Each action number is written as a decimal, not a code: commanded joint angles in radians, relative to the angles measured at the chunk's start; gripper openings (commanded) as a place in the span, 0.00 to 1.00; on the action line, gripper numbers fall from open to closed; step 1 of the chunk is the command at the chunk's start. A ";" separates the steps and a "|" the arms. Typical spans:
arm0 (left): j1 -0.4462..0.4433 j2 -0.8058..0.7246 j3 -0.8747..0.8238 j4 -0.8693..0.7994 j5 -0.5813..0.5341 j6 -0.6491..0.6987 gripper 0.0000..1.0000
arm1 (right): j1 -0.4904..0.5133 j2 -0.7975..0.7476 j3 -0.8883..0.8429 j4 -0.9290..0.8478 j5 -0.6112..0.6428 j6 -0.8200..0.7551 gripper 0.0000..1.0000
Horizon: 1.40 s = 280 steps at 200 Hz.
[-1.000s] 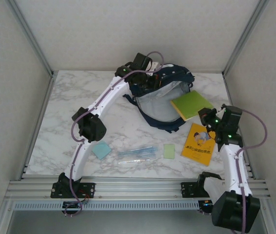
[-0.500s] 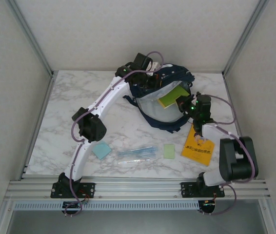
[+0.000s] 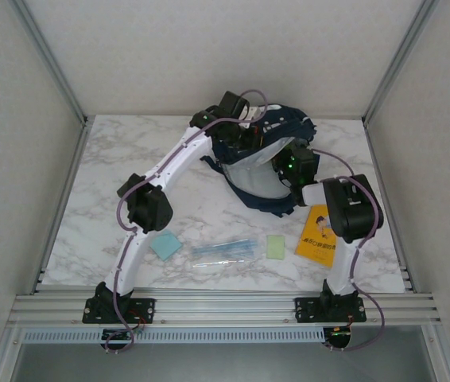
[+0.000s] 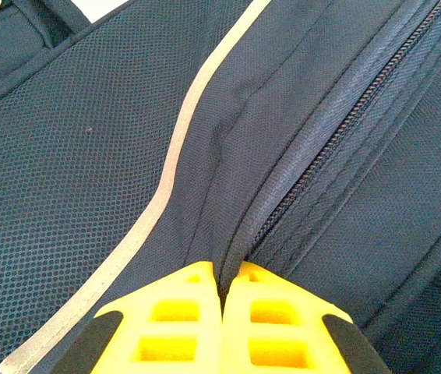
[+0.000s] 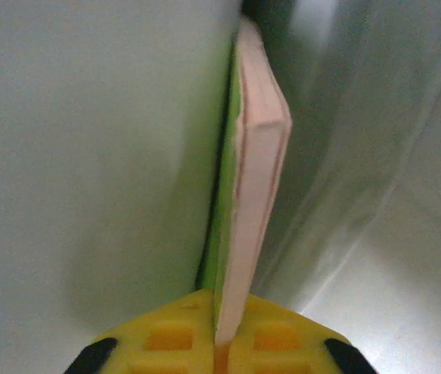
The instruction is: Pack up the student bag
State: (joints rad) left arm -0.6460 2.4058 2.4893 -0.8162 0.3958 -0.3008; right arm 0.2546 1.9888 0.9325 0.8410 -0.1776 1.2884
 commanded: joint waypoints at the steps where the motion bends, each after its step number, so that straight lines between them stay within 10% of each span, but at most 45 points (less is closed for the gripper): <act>1: 0.025 -0.079 -0.049 0.074 -0.042 -0.033 0.00 | 0.017 0.028 0.052 -0.001 0.010 0.063 0.19; 57: 0.062 -0.089 -0.133 0.144 -0.050 -0.058 0.00 | 0.014 -0.194 0.033 -0.546 0.002 -0.002 0.98; 160: 0.077 -0.146 -0.288 0.152 -0.223 0.023 0.00 | -0.076 -0.726 0.043 -1.585 0.256 -0.582 0.99; 248: 0.076 -0.367 -0.646 0.122 -0.407 0.080 0.00 | -0.356 -0.813 -0.195 -1.578 0.374 -0.698 0.99; 280: 0.060 -0.496 -0.797 0.150 -0.304 -0.003 0.28 | -0.435 -0.790 -0.272 -1.511 0.285 -0.681 0.99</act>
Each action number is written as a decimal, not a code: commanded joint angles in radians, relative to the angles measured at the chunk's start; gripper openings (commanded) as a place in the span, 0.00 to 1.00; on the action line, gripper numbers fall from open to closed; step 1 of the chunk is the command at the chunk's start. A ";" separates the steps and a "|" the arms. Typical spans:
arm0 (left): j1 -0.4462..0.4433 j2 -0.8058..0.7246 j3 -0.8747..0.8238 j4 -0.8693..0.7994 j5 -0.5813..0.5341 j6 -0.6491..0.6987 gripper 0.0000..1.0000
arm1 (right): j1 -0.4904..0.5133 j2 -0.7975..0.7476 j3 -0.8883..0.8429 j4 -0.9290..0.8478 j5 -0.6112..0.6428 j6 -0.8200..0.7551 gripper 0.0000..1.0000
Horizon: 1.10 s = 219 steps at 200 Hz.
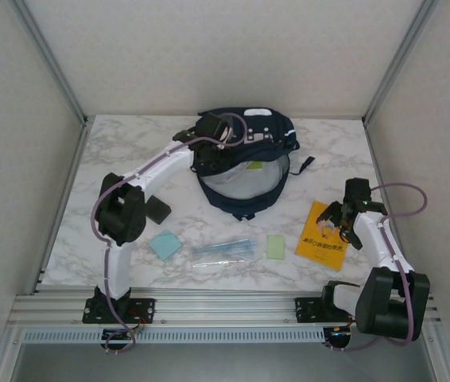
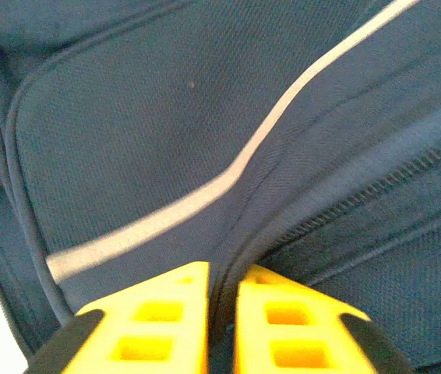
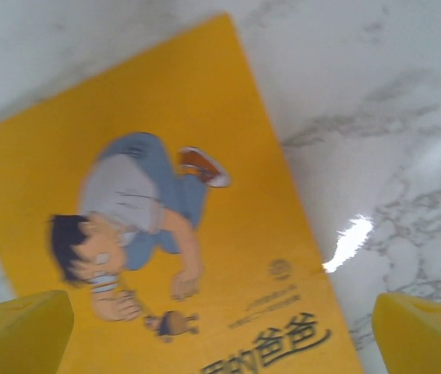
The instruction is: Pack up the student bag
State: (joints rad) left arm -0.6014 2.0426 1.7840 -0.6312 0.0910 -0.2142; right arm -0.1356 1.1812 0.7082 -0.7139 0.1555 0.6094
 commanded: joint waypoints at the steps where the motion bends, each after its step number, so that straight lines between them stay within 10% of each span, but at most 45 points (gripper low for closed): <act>1: 0.014 -0.135 -0.097 -0.032 0.006 -0.092 0.28 | -0.046 0.019 -0.049 0.047 -0.054 -0.003 0.99; 39: -0.066 -0.214 -0.234 0.059 0.083 -0.221 0.48 | -0.058 0.065 -0.074 0.122 -0.275 -0.057 0.99; 119: -0.265 0.042 -0.123 0.198 0.251 -0.383 0.47 | -0.053 -0.046 -0.162 0.226 -0.660 -0.067 0.91; 157: -0.310 0.172 -0.011 0.175 0.299 -0.398 0.48 | -0.054 -0.019 -0.175 0.214 -0.616 -0.096 0.84; 219: -0.356 0.236 0.071 0.169 0.338 -0.412 0.49 | -0.056 -0.118 -0.069 0.011 -0.061 -0.072 0.99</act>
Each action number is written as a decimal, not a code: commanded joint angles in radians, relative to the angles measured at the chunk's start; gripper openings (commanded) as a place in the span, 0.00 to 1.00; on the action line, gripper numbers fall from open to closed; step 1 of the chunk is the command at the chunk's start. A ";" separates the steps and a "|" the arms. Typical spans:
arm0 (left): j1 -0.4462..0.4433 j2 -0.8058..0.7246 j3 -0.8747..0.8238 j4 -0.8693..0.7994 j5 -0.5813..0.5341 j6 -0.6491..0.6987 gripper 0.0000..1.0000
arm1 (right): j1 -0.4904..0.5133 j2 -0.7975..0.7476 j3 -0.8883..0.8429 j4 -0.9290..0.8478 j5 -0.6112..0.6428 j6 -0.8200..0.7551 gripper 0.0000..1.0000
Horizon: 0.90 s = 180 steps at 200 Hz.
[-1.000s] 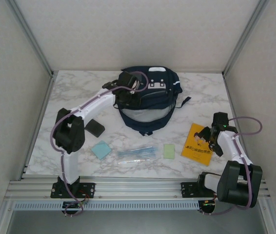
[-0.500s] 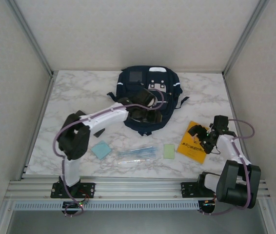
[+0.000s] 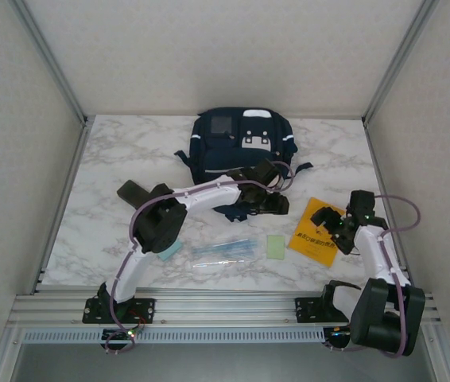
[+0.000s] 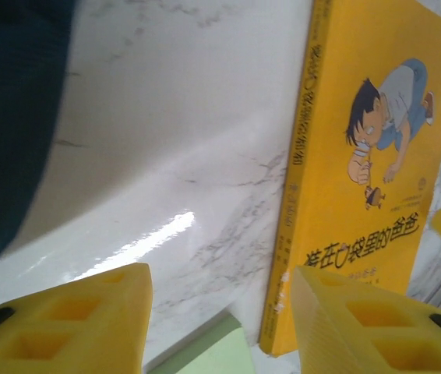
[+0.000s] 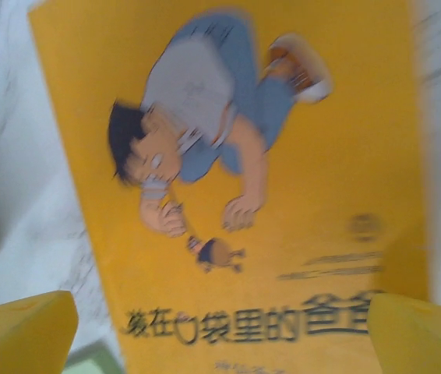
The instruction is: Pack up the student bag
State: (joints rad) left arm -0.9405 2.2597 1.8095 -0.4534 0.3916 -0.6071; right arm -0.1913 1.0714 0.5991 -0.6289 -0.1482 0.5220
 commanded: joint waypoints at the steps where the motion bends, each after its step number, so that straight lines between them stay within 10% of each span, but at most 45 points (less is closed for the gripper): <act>1: -0.018 0.020 0.047 -0.009 0.037 -0.019 0.49 | 0.000 -0.005 0.040 -0.075 0.244 0.015 0.99; 89: -0.035 0.154 0.215 -0.091 0.041 -0.025 0.49 | -0.001 0.188 0.003 0.039 -0.026 0.016 0.96; 120: -0.035 0.195 0.240 -0.103 0.048 -0.025 0.49 | 0.000 0.145 -0.033 0.137 -0.276 0.038 0.92; 180: -0.034 0.269 0.308 -0.151 0.069 -0.016 0.47 | 0.001 0.019 -0.024 0.122 -0.359 0.053 0.80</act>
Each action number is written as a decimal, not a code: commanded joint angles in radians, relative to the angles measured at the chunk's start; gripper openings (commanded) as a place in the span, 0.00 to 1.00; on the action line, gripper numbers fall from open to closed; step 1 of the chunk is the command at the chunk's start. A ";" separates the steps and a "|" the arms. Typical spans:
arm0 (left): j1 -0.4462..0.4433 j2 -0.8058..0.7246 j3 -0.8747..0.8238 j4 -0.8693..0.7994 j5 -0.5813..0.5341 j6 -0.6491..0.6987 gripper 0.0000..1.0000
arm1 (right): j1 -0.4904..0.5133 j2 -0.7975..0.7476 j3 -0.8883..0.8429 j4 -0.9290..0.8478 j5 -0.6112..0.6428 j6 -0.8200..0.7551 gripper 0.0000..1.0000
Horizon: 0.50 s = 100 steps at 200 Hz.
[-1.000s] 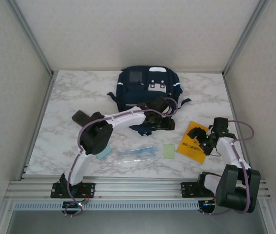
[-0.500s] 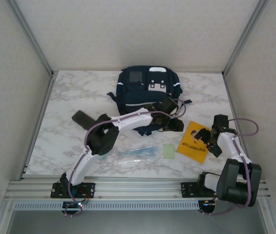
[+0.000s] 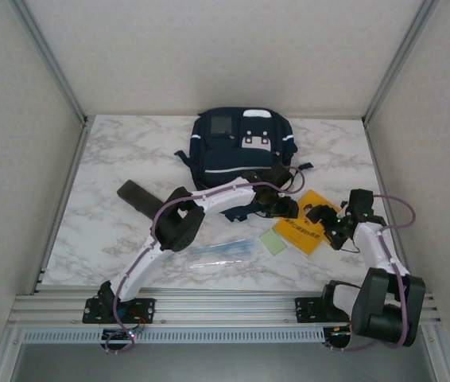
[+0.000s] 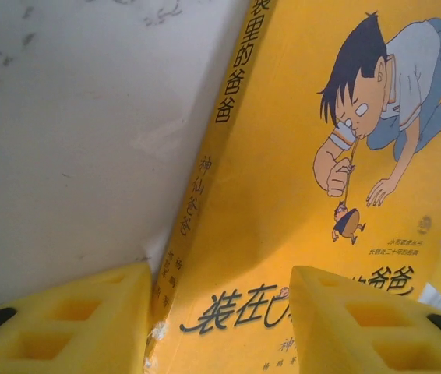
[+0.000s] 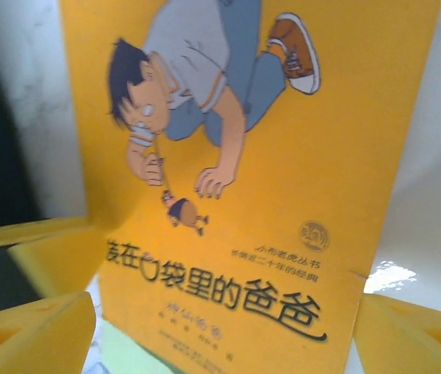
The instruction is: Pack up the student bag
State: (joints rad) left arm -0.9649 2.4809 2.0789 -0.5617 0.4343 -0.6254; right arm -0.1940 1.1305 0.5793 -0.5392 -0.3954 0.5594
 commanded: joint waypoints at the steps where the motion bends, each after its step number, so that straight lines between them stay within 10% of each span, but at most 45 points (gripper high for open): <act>1: -0.010 0.049 0.040 -0.043 0.027 0.003 0.47 | 0.005 -0.041 -0.005 0.034 -0.113 0.016 0.79; 100: -0.003 0.033 0.061 -0.066 0.036 0.001 0.46 | 0.008 -0.049 -0.007 0.053 -0.095 0.034 0.35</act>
State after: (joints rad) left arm -0.9623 2.4966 2.1132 -0.5999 0.4377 -0.6254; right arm -0.1936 1.1233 0.5476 -0.4454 -0.4980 0.5972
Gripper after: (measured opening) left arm 0.454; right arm 0.417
